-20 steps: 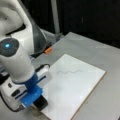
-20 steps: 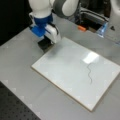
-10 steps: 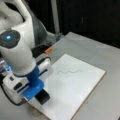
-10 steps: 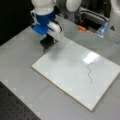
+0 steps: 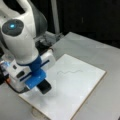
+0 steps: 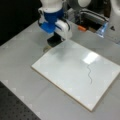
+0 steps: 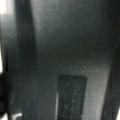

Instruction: Erasing curve lines

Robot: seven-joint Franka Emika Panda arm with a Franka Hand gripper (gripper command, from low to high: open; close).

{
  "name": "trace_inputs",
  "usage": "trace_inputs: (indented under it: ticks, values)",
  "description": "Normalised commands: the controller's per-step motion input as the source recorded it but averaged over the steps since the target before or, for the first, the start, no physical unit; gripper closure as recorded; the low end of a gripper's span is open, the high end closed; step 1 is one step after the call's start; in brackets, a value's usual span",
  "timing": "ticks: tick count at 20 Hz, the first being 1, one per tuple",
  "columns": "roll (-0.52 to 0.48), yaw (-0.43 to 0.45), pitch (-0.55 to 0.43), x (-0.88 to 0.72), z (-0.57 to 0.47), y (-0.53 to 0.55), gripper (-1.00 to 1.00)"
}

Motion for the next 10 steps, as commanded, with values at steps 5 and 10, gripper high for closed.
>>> trace_inputs:
  ticks: [5,10]
  values:
    - [-0.037,-0.089,-0.064,-0.14,-0.05,0.1,1.0]
    - [-0.002,-0.277,-0.067,-0.17,-0.07,0.11,1.0]
